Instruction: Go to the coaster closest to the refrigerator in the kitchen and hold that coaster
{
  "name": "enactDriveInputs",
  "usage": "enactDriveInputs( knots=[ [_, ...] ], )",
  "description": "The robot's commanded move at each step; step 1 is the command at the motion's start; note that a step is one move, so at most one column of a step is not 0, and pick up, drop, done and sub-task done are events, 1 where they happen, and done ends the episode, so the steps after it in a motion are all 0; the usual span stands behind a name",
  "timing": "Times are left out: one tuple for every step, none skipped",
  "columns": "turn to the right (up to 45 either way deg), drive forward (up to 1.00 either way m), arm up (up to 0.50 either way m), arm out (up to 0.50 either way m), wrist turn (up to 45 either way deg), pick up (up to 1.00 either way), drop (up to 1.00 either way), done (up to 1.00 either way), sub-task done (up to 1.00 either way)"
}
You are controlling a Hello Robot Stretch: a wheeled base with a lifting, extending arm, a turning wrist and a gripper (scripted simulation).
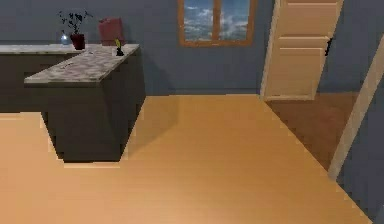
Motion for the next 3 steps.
enactDriveInputs(
  knots=[
    [0.0, 1.00, 0.00, 0.00, 0.0, 0.00, 0.00, 0.00, 0.00],
    [-3.0, 0.00, 0.00, 0.00, 0.0, 0.00, 0.00, 0.00, 0.00],
    [0.0, 1.00, 0.00, 0.00, 0.0, 0.00, 0.00, 0.00, 0.00]
  ],
)
